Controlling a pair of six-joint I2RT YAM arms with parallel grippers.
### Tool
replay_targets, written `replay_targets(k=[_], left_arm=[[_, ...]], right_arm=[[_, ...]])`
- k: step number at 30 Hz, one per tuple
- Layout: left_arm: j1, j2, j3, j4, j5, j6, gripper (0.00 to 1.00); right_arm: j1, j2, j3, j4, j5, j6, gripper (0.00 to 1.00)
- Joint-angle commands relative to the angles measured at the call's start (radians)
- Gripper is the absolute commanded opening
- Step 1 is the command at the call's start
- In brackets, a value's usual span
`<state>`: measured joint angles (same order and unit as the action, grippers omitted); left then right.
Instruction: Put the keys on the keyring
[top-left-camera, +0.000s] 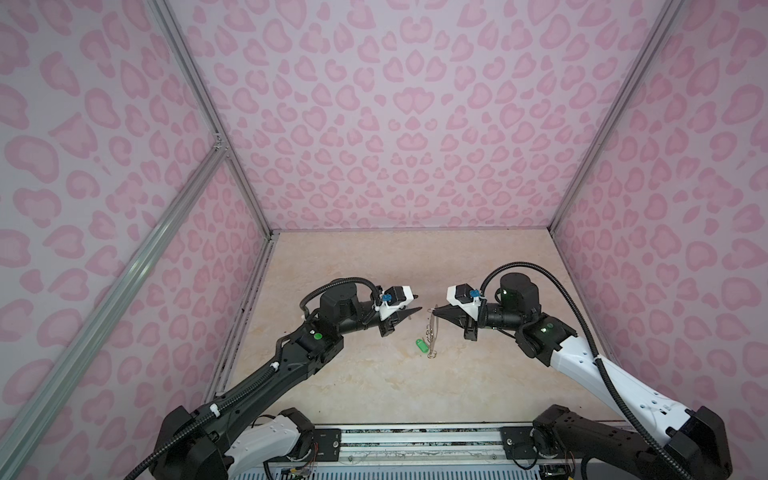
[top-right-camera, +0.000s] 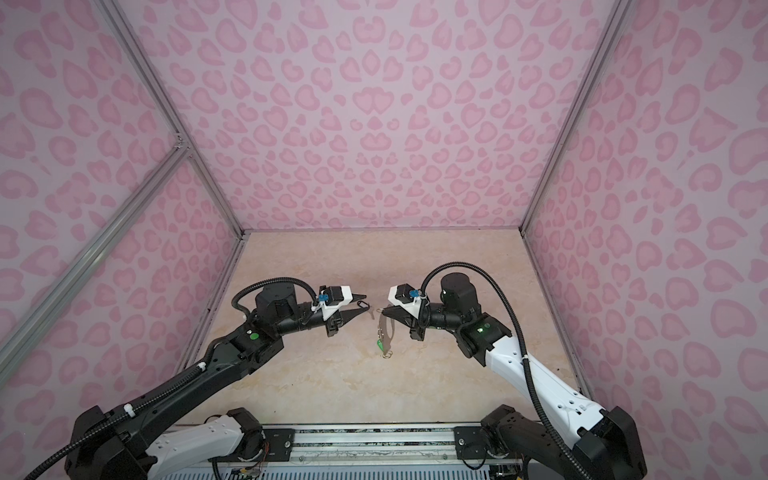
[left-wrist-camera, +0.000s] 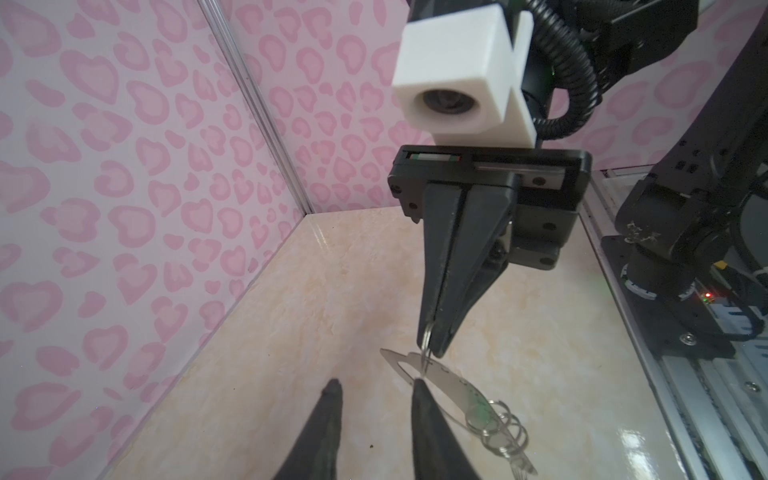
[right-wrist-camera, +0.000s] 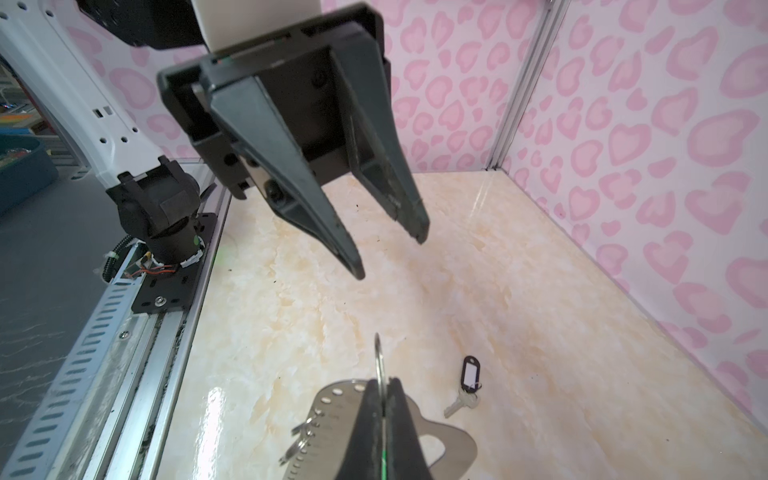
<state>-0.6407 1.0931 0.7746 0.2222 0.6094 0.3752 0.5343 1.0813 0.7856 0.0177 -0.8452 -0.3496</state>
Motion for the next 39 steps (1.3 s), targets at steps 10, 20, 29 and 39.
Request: replay_targets(k=[10, 20, 29, 39], left_arm=[[0.005, 0.033, 0.004, 0.073, 0.132, -0.059, 0.29], [0.006, 0.06, 0.026, 0.084, 0.131, -0.051, 0.24], [0.006, 0.067, 0.027, 0.088, 0.15, -0.053, 0.16], [0.004, 0.104, 0.124, -0.025, 0.176, -0.002, 0.03]], right_arm=[[-0.001, 0.005, -0.023, 0.198, -0.061, 0.091, 0.0], [0.001, 0.016, -0.017, 0.179, -0.087, 0.092, 0.0], [0.003, 0.025, -0.018, 0.177, -0.103, 0.095, 0.0], [0.006, 0.009, -0.017, 0.114, -0.029, 0.061, 0.22]])
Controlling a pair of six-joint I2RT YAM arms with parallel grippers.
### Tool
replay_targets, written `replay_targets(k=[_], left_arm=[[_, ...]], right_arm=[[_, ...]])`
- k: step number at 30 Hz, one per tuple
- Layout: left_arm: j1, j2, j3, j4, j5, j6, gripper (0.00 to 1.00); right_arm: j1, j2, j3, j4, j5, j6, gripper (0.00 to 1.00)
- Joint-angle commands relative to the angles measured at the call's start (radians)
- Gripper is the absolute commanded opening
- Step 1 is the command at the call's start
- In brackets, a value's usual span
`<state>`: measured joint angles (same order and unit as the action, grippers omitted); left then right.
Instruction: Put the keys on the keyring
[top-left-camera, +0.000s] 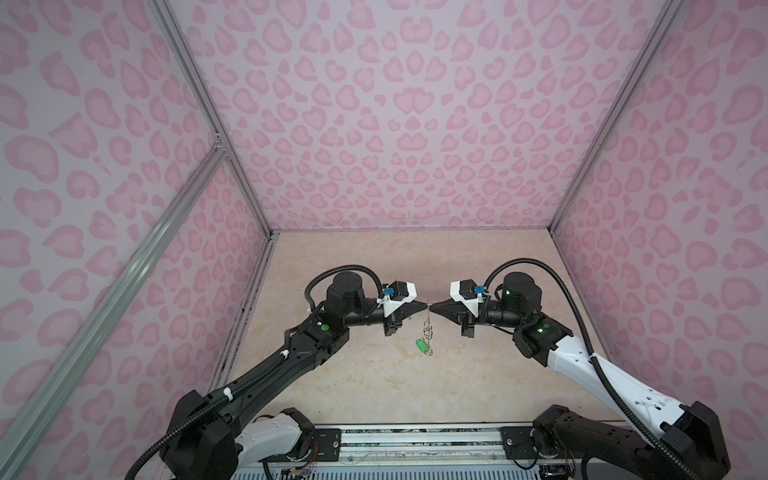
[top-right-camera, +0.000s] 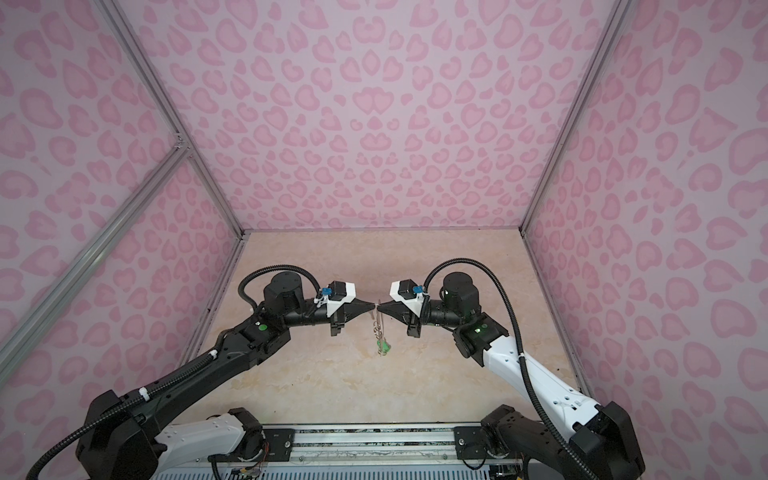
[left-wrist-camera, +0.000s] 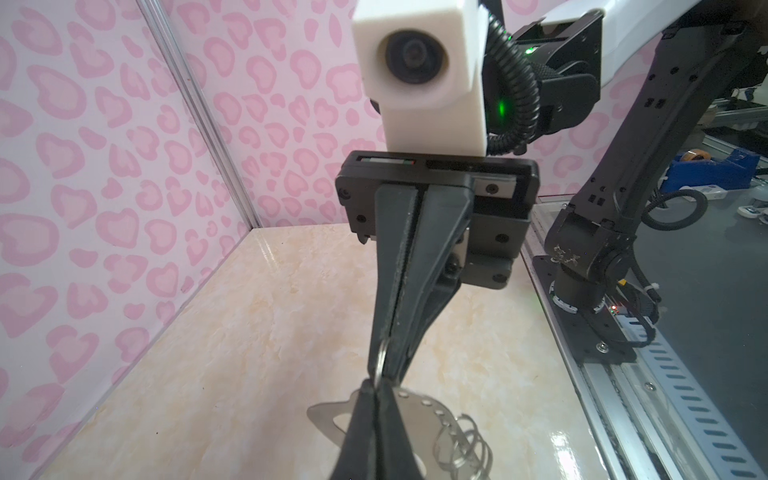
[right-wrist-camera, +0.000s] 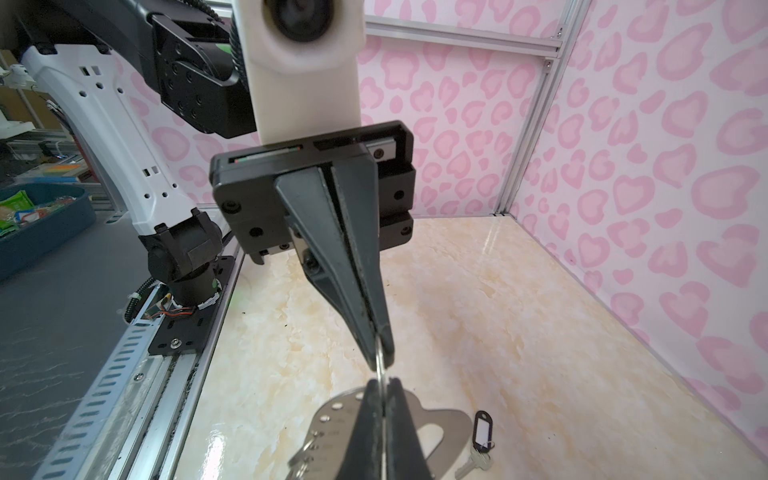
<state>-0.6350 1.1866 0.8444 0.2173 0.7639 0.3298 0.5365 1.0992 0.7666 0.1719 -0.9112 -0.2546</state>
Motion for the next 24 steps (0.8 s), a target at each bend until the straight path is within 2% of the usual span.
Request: replay_targets(k=[1, 5, 10, 12, 24], left_arm=[[-0.001, 0.016, 0.077, -0.078, 0.006, 0.06, 0.03], [-0.008, 0.057, 0.206, -0.339, -0.078, 0.179, 0.03], [-0.04, 0.102, 0.328, -0.564, -0.229, 0.342, 0.03], [-0.051, 0.113, 0.366, -0.62, -0.257, 0.379, 0.03], [-0.104, 0.14, 0.442, -0.764, -0.322, 0.47, 0.03]], right_arm=[[0.003, -0.016, 0.005, -0.07, 0.07, -0.063, 0.25], [0.016, -0.064, 0.016, -0.187, 0.24, -0.151, 0.27], [0.049, -0.116, -0.001, -0.195, 0.335, -0.191, 0.27], [0.065, -0.129, -0.007, -0.181, 0.363, -0.196, 0.27], [0.131, -0.103, -0.042, -0.034, 0.373, -0.152, 0.23]])
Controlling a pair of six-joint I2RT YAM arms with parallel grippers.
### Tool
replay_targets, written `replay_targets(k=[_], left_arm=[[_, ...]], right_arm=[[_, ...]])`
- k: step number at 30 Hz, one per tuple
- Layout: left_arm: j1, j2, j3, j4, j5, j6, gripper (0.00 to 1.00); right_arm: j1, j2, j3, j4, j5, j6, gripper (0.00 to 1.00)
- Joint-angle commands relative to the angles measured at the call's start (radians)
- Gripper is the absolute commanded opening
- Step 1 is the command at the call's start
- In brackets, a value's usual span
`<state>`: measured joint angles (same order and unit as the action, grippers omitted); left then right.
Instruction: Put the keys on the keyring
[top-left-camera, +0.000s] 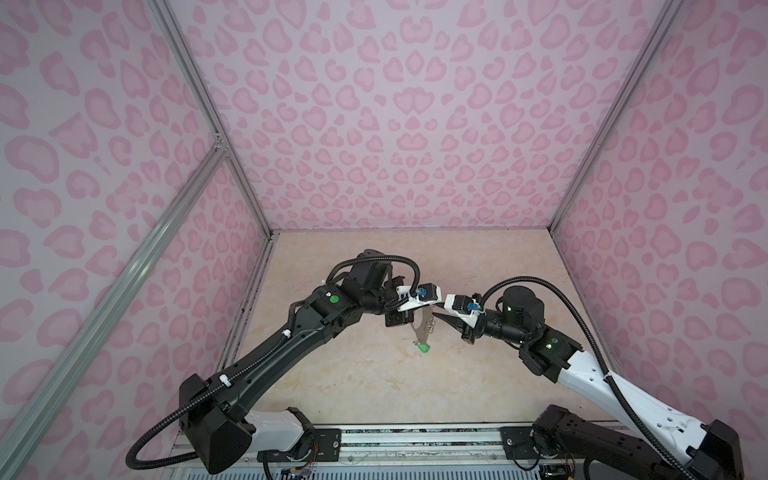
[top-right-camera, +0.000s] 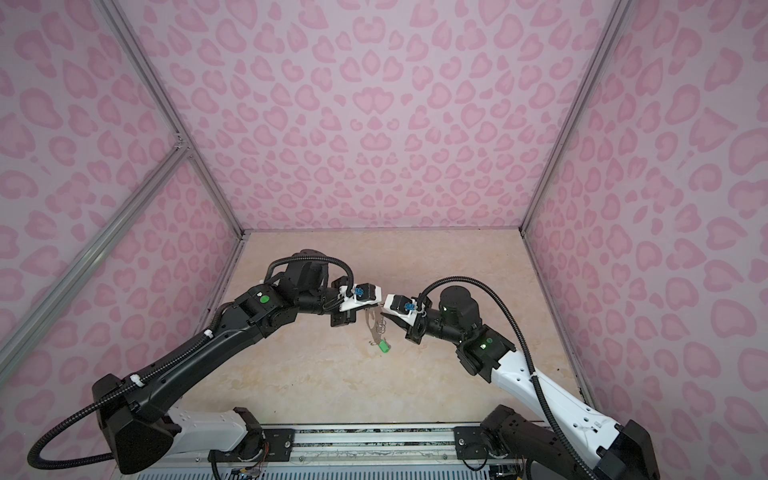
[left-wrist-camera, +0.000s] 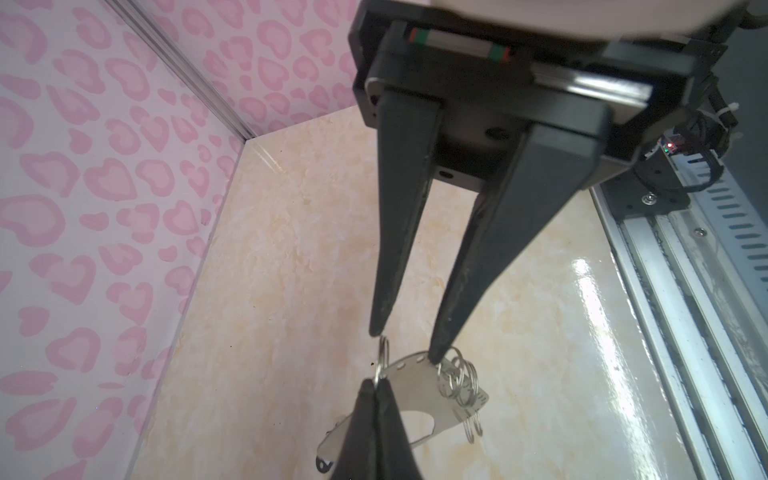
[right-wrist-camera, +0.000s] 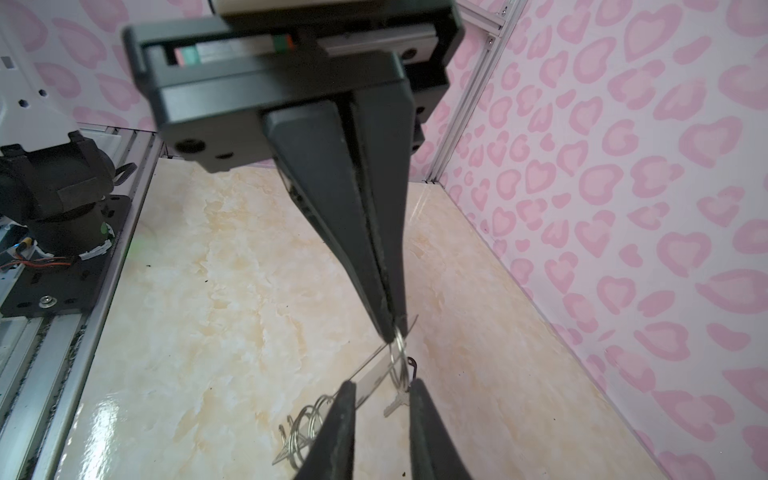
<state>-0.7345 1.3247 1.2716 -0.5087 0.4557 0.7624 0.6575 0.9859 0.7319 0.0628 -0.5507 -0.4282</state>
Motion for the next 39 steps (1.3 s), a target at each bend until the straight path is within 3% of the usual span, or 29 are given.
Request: replay_targets(k=[1, 21, 25, 27, 29, 35, 39], left_arm=[[-0.005, 0.001, 0.014, -0.039, -0.012, 0.039, 0.03], [-0.005, -0.009, 0.007, -0.047, 0.06, 0.056, 0.04], [0.003, -0.02, -0.002, -0.024, 0.097, 0.038, 0.07], [0.026, -0.034, -0.021, 0.013, 0.129, 0.01, 0.29], [0.063, -0.052, -0.05, 0.057, 0.172, -0.025, 0.35], [0.167, -0.144, -0.206, 0.242, 0.32, -0.141, 0.35], [0.199, -0.202, -0.351, 0.459, 0.374, -0.258, 0.31]], right_arm=[[0.011, 0.015, -0.006, 0.08, 0.015, 0.023, 0.22], [0.016, 0.062, -0.013, 0.091, 0.003, 0.034, 0.0], [0.016, 0.06, -0.017, 0.092, -0.005, 0.036, 0.0], [0.016, 0.059, -0.024, 0.111, -0.018, 0.048, 0.0], [0.016, 0.057, -0.034, 0.135, -0.031, 0.057, 0.0], [0.007, 0.059, -0.052, 0.219, -0.078, 0.102, 0.0], [0.003, 0.06, -0.055, 0.258, -0.12, 0.13, 0.0]])
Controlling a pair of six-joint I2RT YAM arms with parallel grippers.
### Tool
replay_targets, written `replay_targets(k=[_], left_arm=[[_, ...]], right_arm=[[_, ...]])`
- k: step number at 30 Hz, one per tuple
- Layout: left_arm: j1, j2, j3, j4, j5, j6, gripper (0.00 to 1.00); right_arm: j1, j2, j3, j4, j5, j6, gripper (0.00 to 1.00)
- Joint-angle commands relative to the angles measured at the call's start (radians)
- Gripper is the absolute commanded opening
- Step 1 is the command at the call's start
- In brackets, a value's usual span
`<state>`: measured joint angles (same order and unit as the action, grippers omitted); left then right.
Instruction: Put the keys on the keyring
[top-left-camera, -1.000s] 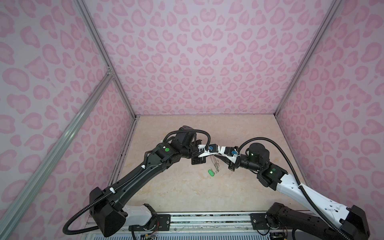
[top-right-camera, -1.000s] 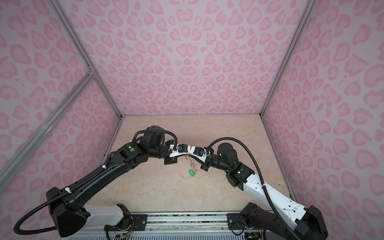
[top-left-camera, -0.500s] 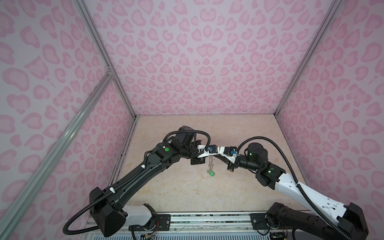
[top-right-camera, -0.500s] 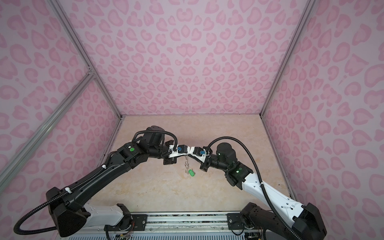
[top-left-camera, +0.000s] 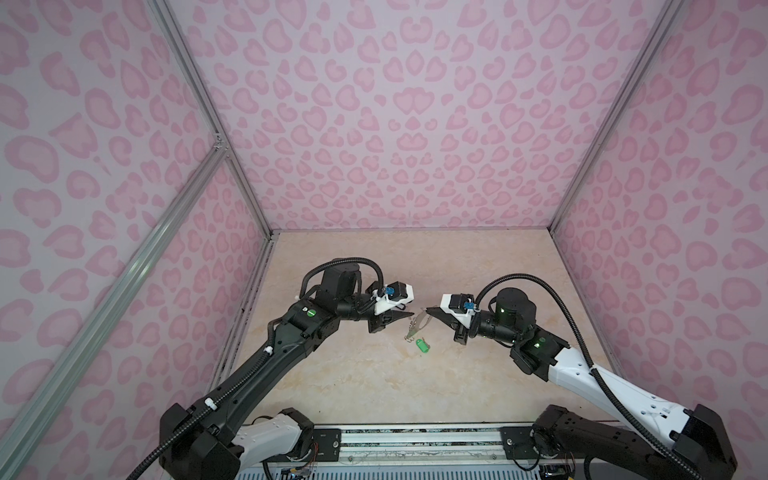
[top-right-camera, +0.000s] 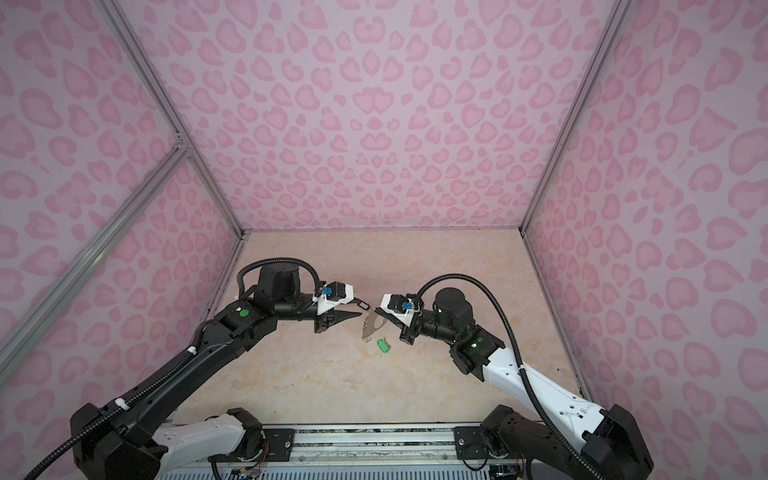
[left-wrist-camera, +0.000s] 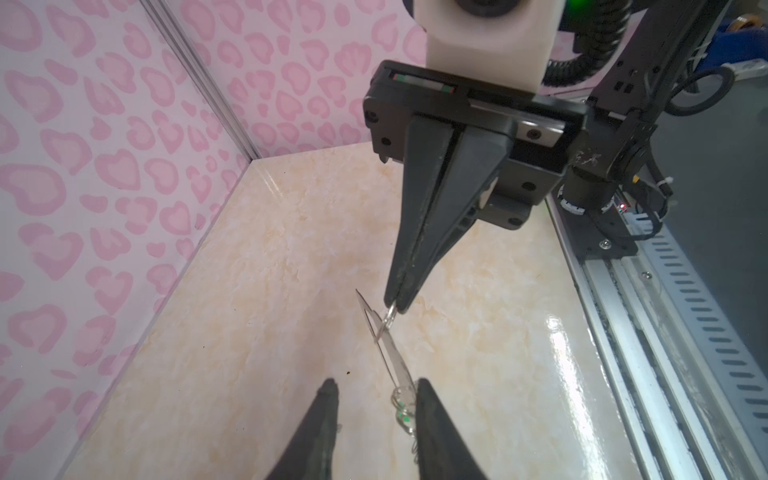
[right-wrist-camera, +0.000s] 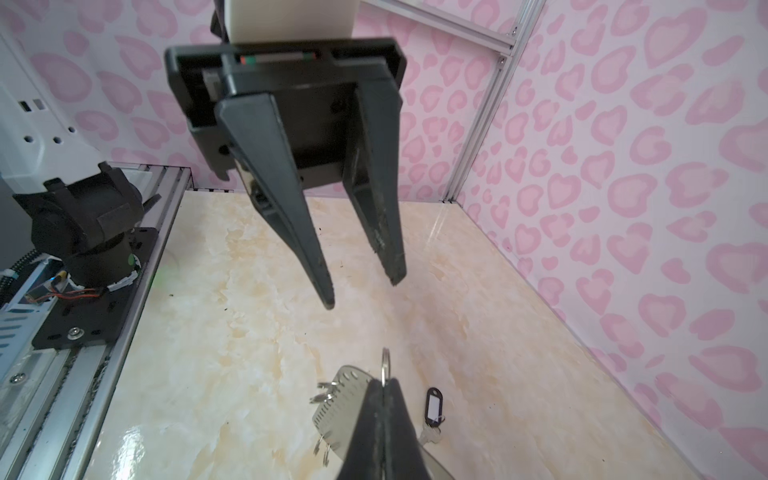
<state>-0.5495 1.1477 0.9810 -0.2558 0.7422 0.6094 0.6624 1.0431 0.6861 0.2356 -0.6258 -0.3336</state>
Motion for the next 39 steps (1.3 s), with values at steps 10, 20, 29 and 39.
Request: replay_targets(k=[10, 20, 29, 39], left_arm=[[0.02, -0.015, -0.122, 0.343, 0.122, -0.179, 0.28], [0.016, -0.013, -0.128, 0.316, 0.155, -0.163, 0.24], [-0.002, 0.001, -0.104, 0.293, 0.16, -0.145, 0.14], [-0.019, 0.001, -0.064, 0.24, 0.117, -0.134, 0.04]], right_arm=[[-0.006, 0.024, 0.01, 0.108, -0.125, 0.073, 0.0], [-0.006, 0.041, 0.03, 0.098, -0.148, 0.075, 0.0], [-0.006, 0.057, 0.042, 0.087, -0.173, 0.076, 0.0], [-0.006, 0.029, 0.047, -0.022, -0.045, 0.005, 0.16]])
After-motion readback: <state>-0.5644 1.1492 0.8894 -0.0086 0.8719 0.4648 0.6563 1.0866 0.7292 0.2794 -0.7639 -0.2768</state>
